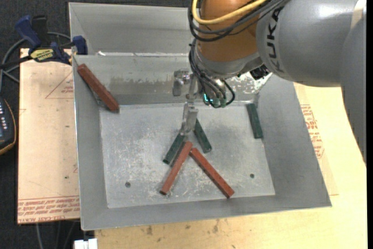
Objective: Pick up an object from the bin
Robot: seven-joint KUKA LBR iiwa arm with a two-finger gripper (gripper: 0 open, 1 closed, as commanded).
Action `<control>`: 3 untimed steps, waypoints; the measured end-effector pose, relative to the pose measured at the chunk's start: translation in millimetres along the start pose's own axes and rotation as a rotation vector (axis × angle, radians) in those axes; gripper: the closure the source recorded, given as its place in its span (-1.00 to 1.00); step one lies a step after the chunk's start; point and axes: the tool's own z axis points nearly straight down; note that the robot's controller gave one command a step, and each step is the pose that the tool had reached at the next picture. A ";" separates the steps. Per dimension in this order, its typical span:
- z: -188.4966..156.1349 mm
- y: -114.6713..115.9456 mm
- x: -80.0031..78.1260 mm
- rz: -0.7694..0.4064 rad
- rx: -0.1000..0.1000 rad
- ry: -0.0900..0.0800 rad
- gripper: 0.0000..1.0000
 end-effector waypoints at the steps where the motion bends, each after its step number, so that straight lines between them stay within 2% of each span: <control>1: 136.6 -36.0 18.0 -0.088 0.001 0.001 -1.00; 2: 145.1 -25.6 44.8 -0.390 0.000 -0.006 -1.00; 3: 144.3 -26.1 43.9 -0.389 0.000 -0.008 1.00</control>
Offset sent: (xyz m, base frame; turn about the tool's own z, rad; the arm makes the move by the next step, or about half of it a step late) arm -0.0168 -0.0353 -0.1318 -0.0910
